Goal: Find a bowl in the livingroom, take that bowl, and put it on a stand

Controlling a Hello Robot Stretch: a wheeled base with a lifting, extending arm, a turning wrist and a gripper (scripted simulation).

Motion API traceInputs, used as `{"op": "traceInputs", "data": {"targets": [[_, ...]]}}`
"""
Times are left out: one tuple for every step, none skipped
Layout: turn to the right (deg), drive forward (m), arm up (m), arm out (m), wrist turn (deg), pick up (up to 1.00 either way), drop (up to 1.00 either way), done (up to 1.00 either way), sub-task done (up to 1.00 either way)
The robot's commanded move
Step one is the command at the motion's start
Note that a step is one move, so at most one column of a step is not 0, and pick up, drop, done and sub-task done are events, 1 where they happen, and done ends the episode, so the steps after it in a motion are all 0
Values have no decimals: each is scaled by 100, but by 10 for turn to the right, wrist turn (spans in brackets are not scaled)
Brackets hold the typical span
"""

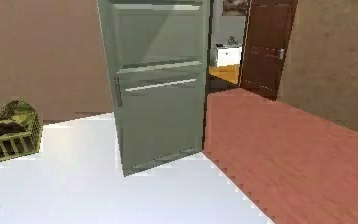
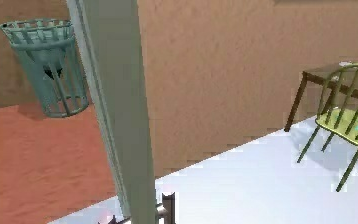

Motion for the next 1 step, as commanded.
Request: {"op": "traceInputs", "data": {"targets": [[-240, 0, 0, 0, 0, 0, 0, 0, 0]]}}
